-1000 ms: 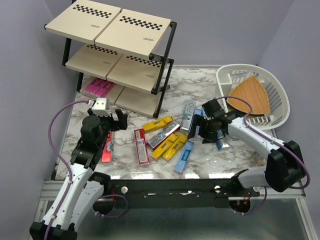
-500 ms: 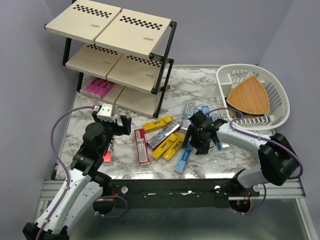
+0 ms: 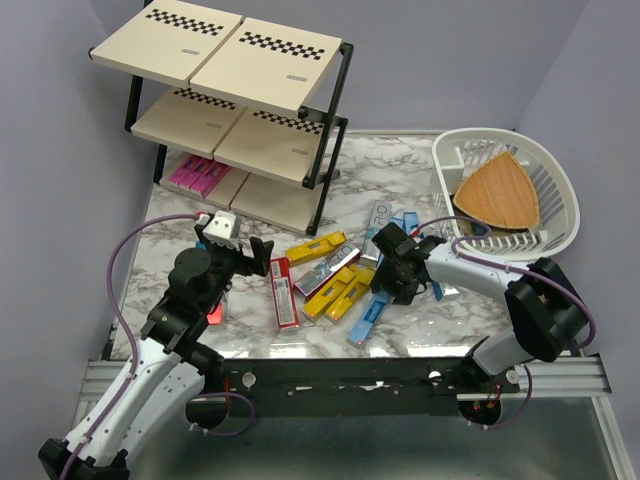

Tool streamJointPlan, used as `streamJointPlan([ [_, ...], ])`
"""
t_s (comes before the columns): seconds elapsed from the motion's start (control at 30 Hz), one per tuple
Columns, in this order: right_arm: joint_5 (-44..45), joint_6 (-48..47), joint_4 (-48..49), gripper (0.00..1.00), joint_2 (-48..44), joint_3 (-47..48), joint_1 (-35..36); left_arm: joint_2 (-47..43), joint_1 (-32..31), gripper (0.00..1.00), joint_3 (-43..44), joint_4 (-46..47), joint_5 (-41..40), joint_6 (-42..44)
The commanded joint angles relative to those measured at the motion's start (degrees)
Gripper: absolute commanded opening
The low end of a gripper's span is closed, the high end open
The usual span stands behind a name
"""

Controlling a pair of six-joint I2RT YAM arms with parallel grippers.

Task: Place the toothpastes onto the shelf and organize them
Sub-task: Pick up the toothpaste from the center of the board.

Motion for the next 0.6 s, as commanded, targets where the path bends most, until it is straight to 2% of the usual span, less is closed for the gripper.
streamJointPlan([
  [0.0, 3.21, 1.7, -2.12, 0.65, 3.12, 2.79, 1.19, 0.08, -2.41, 0.99, 0.0, 1.7, 3.67, 0.88],
  [0.17, 2.68, 2.49, -3.17, 0.63, 5.84, 4.63, 2.24, 2.18, -4.53, 0.99, 0.53, 1.08, 4.37, 0.97],
  [0.43, 3.12, 3.99, -6.86, 0.4, 2.17, 4.81, 2.42, 5.53, -11.46, 0.99, 2.46, -1.82, 1.4, 0.88],
  [0.57, 2.95, 4.16, -9.32, 0.29, -1.26, 6.3, 2.42, 7.2, -18.31, 0.99, 3.52, -3.84, -3.0, 0.8],
])
